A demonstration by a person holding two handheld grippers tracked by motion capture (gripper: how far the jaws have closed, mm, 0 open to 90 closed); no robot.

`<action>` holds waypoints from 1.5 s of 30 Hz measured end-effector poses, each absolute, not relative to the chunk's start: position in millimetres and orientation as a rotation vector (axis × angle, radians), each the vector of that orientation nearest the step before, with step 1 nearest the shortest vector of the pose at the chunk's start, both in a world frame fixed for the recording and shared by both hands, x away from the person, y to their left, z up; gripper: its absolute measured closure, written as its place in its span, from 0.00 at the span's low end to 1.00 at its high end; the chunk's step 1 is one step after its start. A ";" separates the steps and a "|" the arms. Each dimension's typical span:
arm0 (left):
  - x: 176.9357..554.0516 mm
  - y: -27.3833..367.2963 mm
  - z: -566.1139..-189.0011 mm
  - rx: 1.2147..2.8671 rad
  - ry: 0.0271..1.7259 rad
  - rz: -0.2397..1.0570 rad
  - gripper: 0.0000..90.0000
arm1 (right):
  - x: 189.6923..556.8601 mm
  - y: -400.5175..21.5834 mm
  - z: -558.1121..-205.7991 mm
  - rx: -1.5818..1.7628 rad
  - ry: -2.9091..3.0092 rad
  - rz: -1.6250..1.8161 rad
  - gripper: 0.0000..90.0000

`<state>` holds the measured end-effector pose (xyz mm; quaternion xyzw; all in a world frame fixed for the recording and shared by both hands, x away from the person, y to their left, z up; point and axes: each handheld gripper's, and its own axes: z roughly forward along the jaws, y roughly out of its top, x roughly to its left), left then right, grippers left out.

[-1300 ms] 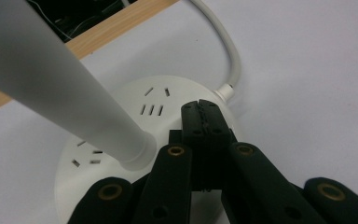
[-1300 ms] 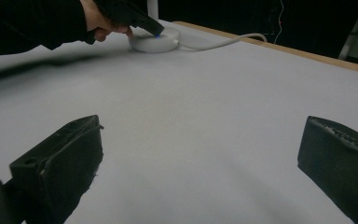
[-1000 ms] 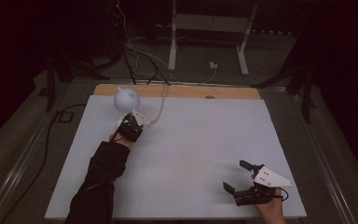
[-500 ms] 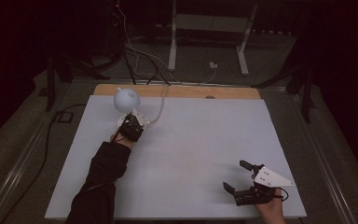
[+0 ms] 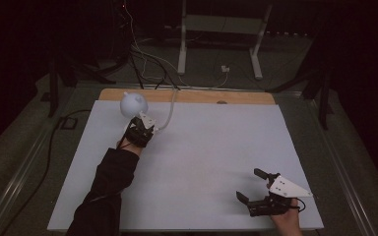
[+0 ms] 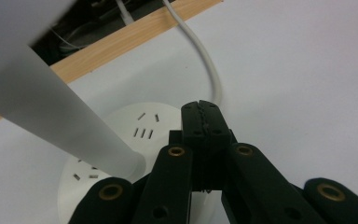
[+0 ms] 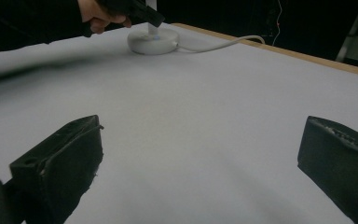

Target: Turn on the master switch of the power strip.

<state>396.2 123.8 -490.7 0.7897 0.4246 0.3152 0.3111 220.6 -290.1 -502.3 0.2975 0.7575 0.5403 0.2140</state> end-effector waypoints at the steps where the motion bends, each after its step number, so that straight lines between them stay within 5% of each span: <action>1: 395.7 124.0 -489.0 2.083 1.131 0.828 1.00 | 220.6 -290.1 -502.3 0.825 2.102 1.499 0.00; 19: 379.9 132.6 -461.5 2.020 1.157 0.648 1.00 | 219.9 -289.7 -501.4 0.834 2.094 1.504 0.00; 24: 375.1 130.8 -458.8 2.018 1.147 0.599 0.89 | 219.9 -289.3 -501.5 0.832 2.094 1.509 0.00; 26: 374.0 130.6 -457.1 2.023 1.148 0.586 0.75 | 219.9 -289.6 -501.3 0.836 2.093 1.509 0.00; 35: 366.8 129.1 -450.9 2.030 1.143 0.492 0.50 | 219.9 -289.7 -501.4 0.838 2.094 1.510 0.00; 40: 363.1 127.7 -448.1 2.046 1.124 0.440 0.21 | 220.6 -290.0 -501.6 0.840 2.094 1.510 0.00; 45: 355.9 128.3 -444.9 2.049 1.106 0.407 0.04 | 219.7 -290.1 -500.8 0.839 2.089 1.510 0.00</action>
